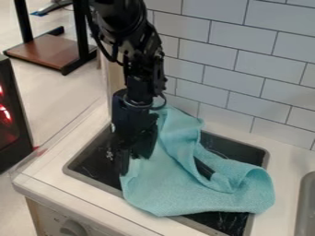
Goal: Fold the cloth from the left to right
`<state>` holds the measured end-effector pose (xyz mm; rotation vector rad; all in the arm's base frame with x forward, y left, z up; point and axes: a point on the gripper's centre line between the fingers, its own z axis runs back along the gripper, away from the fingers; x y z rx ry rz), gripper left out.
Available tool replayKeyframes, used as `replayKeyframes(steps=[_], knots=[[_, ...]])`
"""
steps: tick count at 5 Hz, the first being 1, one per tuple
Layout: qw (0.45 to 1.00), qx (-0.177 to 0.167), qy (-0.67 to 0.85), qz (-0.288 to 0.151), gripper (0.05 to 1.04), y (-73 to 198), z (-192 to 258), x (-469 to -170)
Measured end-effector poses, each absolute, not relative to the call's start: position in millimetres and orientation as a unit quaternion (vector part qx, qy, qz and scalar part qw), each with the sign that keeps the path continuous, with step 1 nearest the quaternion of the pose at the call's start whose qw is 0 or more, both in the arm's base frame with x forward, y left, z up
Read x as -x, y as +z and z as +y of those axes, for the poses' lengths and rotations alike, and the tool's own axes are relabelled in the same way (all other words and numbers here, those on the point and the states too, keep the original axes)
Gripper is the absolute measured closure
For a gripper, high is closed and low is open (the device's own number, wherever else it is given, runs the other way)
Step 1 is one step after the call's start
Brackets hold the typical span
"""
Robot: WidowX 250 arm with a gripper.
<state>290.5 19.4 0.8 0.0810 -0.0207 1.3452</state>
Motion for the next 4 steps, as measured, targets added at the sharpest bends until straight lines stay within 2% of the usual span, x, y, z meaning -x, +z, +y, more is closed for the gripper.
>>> replayKeyframes(steps=[1, 2, 4], knots=[[0.787, -0.039, 0.615, -0.003, 0.084, -4.3, 18.5, -291.8], [0.789, -0.039, 0.613, -0.003, 0.147, -4.7, 18.2, -292.8], [0.788, -0.037, 0.614, -0.005, 0.715, -5.4, 18.2, -293.3]])
